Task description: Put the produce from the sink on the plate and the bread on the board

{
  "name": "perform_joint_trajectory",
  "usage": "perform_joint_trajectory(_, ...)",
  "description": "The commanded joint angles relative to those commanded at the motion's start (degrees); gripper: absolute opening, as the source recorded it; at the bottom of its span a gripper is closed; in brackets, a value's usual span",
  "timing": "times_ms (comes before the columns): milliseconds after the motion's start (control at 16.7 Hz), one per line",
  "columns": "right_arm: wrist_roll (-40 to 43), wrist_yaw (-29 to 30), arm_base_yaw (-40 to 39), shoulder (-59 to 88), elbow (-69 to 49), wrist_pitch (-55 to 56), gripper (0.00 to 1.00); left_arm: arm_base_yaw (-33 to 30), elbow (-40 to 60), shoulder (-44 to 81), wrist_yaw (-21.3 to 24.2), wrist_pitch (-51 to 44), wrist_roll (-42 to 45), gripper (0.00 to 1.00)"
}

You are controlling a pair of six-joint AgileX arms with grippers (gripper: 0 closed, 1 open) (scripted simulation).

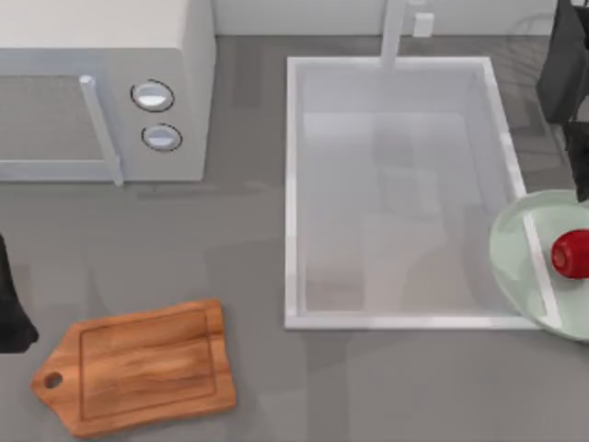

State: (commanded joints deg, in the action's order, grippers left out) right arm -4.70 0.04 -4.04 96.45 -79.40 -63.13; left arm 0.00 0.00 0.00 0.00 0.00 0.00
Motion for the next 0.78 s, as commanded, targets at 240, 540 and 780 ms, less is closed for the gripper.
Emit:
perform_joint_trajectory(240, 0.9, 0.0, 0.7, -18.8, 15.0, 11.6, 1.00, 0.0, 0.0, 0.0, 0.0, 0.0, 0.0, 1.00)
perform_joint_trajectory(540, 2.2, 0.0, 1.9, -49.2, 38.3, 29.8, 1.00, 0.0, 0.0, 0.0, 0.0, 0.0, 0.0, 1.00)
perform_joint_trajectory(780, 3.3, 0.0, 2.9, -72.6, 57.4, 44.7, 1.00, 0.0, 0.0, 0.0, 0.0, 0.0, 0.0, 1.00)
